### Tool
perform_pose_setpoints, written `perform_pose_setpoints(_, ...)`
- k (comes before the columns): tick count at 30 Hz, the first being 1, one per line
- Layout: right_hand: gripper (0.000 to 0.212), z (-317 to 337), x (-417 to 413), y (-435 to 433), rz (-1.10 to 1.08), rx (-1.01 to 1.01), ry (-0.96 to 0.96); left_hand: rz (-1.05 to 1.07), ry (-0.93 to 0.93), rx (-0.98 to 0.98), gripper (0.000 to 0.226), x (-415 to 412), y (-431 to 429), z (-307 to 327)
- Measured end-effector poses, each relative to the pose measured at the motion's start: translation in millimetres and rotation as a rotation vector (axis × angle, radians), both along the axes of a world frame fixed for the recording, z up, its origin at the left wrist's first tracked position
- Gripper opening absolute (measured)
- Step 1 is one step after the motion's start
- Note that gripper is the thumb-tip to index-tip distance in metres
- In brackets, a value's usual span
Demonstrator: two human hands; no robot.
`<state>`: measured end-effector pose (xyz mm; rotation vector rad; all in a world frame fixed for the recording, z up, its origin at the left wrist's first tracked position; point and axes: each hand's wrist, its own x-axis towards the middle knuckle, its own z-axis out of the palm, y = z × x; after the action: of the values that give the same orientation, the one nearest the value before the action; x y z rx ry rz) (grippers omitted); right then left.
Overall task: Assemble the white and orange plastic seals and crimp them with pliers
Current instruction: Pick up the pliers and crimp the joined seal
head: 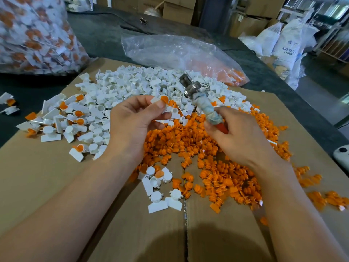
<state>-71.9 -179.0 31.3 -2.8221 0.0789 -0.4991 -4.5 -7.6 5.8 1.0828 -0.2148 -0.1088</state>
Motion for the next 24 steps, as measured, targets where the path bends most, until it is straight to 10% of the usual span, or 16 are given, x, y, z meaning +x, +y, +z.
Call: perform_pose_setpoints(24,0.014,-4.4,-2.8,11.6,0.162,0.028,0.112,0.030,-0.101,-0.034,0.013,-3.0,-1.9,1.1)
